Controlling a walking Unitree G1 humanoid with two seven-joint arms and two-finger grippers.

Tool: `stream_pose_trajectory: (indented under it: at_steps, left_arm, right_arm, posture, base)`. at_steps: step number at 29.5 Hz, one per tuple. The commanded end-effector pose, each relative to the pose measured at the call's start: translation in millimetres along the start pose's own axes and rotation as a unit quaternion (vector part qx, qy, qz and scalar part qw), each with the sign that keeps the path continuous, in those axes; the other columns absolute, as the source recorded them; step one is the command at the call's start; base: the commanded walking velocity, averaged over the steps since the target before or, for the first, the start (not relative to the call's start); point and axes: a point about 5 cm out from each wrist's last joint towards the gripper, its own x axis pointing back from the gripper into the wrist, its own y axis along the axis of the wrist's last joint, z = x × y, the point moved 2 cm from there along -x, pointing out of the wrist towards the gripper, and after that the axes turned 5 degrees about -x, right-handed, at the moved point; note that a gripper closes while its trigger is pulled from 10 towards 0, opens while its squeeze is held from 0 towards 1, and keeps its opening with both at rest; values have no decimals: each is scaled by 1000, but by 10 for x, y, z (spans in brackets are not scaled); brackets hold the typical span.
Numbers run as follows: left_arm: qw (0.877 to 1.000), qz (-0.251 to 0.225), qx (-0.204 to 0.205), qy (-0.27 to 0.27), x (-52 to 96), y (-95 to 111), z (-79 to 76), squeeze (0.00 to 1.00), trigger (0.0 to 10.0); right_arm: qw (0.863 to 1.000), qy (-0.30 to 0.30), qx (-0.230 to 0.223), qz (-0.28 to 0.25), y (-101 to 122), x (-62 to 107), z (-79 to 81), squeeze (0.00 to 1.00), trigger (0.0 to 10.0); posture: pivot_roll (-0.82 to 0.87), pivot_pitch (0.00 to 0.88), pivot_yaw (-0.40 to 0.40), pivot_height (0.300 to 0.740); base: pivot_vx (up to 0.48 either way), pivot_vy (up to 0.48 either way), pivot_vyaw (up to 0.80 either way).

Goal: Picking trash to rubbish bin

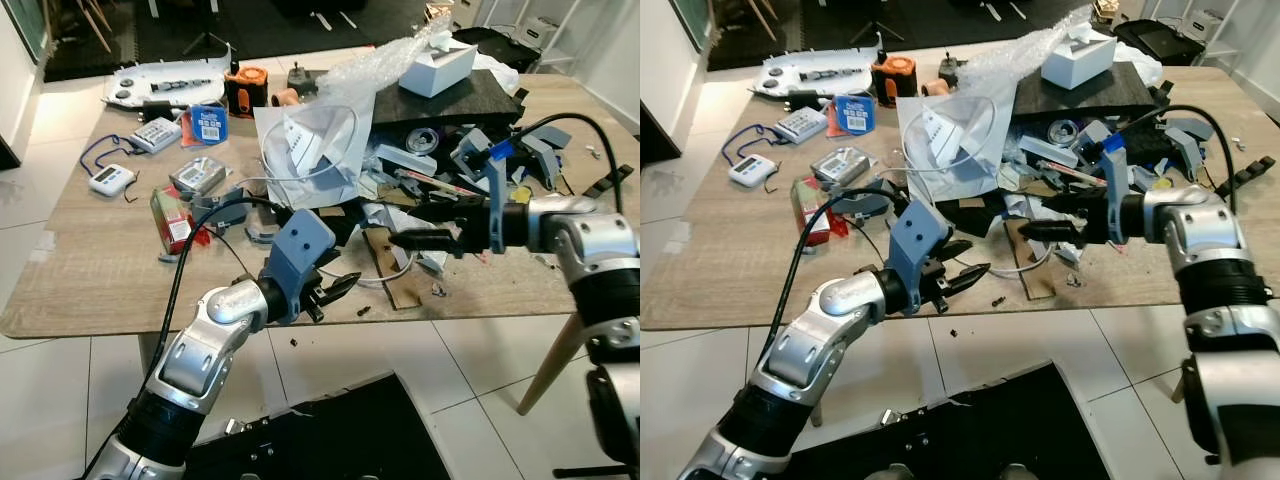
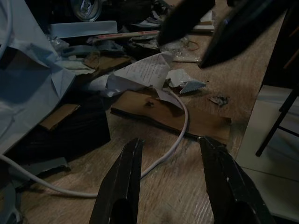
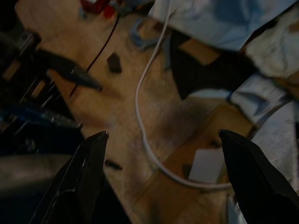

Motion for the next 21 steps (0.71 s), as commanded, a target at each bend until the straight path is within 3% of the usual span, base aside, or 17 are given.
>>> stream_pose_trajectory:
  at_steps: [1, 9, 16, 21]
  left_arm:
    - [1000, 2, -6, -10, 3, -20, -42, 0, 10000]
    - [1000, 2, -10, -15, -25, -1, -45, 0, 10000]
    - [1000, 5, -16, -17, -54, -4, -62, 0, 10000]
    - [1000, 3, -17, -18, -57, 9, -71, 0, 10000]
  right_arm:
    - [999, 4, 3, 41, -97, -29, 28, 0, 10000]
    - [993, -19, -4, 112, -321, -174, 53, 0, 10000]
    - [989, -88, -20, 117, -449, -376, -36, 0, 10000]
    - [991, -81, -27, 101, -377, -441, 11, 0, 10000]
  posture:
    - [42, 185, -23, 740]
    - [45, 182, -22, 740]
    - [47, 186, -23, 740]
    - [47, 186, -23, 740]
  base:
    - [0, 0, 0]
    - [0, 0, 0]
    - [0, 0, 0]
    - [0, 0, 0]
